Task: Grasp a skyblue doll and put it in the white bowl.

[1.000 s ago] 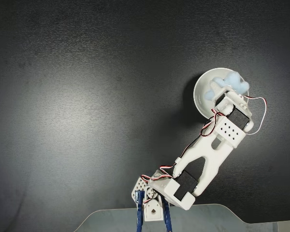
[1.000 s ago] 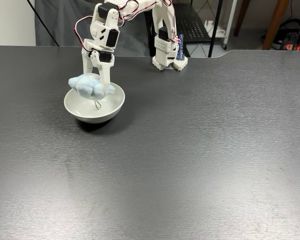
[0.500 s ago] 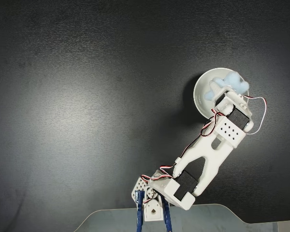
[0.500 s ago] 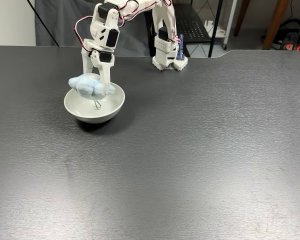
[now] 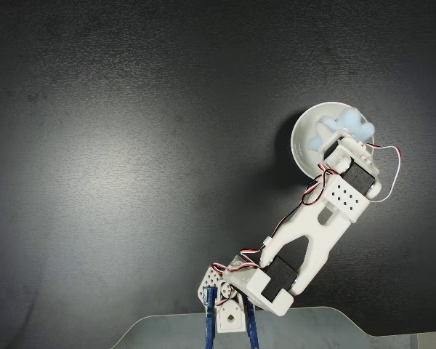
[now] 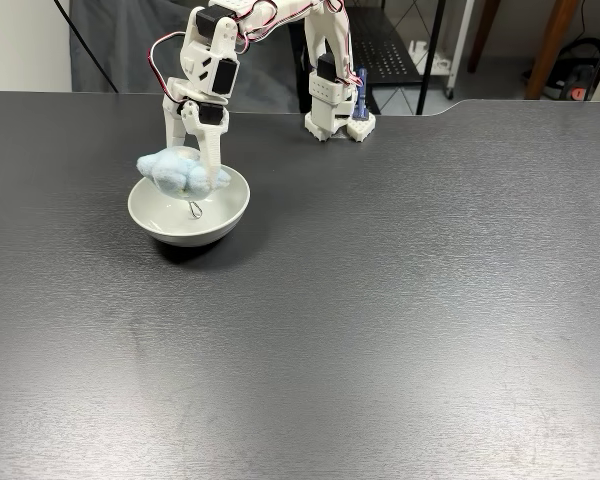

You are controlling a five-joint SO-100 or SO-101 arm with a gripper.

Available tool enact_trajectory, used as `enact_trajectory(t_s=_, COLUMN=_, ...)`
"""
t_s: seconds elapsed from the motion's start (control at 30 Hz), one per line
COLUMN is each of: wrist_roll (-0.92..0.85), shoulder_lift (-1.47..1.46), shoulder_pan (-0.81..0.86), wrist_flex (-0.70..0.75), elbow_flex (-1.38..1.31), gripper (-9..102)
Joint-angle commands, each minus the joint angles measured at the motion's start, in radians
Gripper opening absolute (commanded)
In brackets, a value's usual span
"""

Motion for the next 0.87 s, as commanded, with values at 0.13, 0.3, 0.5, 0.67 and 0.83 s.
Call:
enact_trajectory(t_s=0.13, wrist_roll=0.002, shoulder_lift=0.028, shoulder_pan=-0.008, wrist_flex=-0.015, elbow_flex=-0.084, gripper=43)
enact_trajectory(t_s=0.3, wrist_roll=0.006, shoulder_lift=0.04, shoulder_pan=-0.006, wrist_flex=0.0, elbow_flex=-0.08, gripper=44)
enact_trajectory(t_s=0.5, wrist_roll=0.008, shoulder_lift=0.034, shoulder_pan=-0.006, wrist_flex=0.0, elbow_flex=-0.08, gripper=65)
enact_trajectory(t_s=0.67, wrist_roll=0.008, shoulder_lift=0.026, shoulder_pan=0.002, wrist_flex=0.0, elbow_flex=-0.078, gripper=89)
enact_trajectory(t_s=0.83, wrist_roll=0.006, shoulder_lift=0.025, shoulder_pan=0.005, wrist_flex=0.0, elbow_flex=-0.078, gripper=96)
